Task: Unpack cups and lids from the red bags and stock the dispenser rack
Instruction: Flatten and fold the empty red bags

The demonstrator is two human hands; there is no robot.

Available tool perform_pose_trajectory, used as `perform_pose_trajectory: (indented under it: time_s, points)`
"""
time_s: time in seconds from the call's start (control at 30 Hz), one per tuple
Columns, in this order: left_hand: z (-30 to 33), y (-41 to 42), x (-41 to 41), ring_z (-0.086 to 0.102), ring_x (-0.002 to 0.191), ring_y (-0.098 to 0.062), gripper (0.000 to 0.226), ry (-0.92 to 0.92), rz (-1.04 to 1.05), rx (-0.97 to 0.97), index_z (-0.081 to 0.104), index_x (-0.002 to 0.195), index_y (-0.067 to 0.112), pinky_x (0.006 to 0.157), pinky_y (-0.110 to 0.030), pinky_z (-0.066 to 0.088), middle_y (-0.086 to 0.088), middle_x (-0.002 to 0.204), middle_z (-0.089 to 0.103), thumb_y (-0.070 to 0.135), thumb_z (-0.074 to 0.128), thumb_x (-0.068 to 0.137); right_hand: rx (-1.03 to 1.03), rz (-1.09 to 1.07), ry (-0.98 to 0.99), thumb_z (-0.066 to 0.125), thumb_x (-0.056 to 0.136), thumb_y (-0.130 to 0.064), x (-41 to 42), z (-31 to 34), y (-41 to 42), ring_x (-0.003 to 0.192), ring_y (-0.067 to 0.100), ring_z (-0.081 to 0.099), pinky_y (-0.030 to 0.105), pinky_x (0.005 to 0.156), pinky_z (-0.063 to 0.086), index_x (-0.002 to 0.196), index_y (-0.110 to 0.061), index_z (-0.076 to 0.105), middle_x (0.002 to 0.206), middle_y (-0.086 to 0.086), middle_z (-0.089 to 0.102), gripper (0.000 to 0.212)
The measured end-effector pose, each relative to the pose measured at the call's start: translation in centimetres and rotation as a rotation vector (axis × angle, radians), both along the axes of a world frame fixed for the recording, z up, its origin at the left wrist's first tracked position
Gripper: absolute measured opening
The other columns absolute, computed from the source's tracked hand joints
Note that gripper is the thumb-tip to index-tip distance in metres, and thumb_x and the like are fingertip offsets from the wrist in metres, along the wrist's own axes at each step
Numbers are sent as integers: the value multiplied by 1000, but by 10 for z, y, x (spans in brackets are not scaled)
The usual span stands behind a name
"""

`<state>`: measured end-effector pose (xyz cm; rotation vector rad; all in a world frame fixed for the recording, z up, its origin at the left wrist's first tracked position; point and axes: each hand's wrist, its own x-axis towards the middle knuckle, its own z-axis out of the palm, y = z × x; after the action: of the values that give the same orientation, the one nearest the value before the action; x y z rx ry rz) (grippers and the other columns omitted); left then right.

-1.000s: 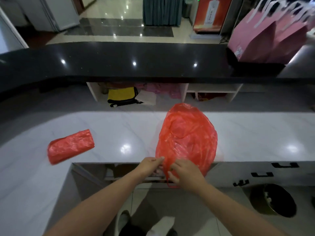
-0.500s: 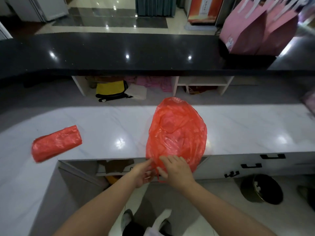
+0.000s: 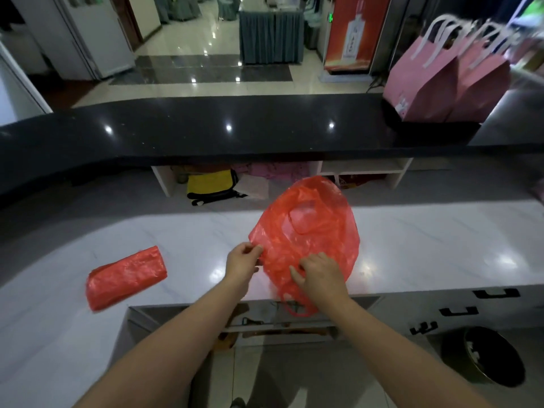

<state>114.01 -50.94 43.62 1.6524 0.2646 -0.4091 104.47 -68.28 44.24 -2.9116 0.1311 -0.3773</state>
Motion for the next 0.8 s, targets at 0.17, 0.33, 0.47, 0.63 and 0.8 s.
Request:
perform_pose_trajectory:
  time_s: [0.17,0.33,0.47,0.63,0.8]
  points:
    - [49,45,44,69,78,-15,3,-329,66,193,67,91,26,67,-28,54,4,82,72,26,65,94,107,-78,28,60,91,-30,37,21,2,87,28,56,39,76,45,81,-14,65,87,3,67,20]
    - [71,86,75,63,83,-7,4,-602,121,446,65,99,29,71,-28,54,10,91,66,31,64,96,301,-100,-4,59,89,-11,56,32,11,83,30,57,43,69,50,95,-14,60,87,6,64,7]
    - [55,102,65,56,80,-2,13,-755,52,591,57,95,33,69,-22,46,12,91,57,23,66,95,392,-162,1,62,95,-20,57,24,13,84,27,60,42,70,54,102,-16,64,86,4,68,9]
    - [2,102,25,55,85,0,15,-727,-289,683,63,107,28,77,-21,49,15,105,56,36,66,95,300,-181,130,60,98,-28,42,-6,2,91,23,58,37,74,52,95,-16,73,93,2,64,18]
    - [-31,103,-7,54,97,2,16,-632,-326,534,63,111,28,85,-22,49,16,109,56,34,50,104,352,-289,228,57,101,-31,27,-27,-15,83,19,57,30,68,48,112,-16,74,104,4,60,25]
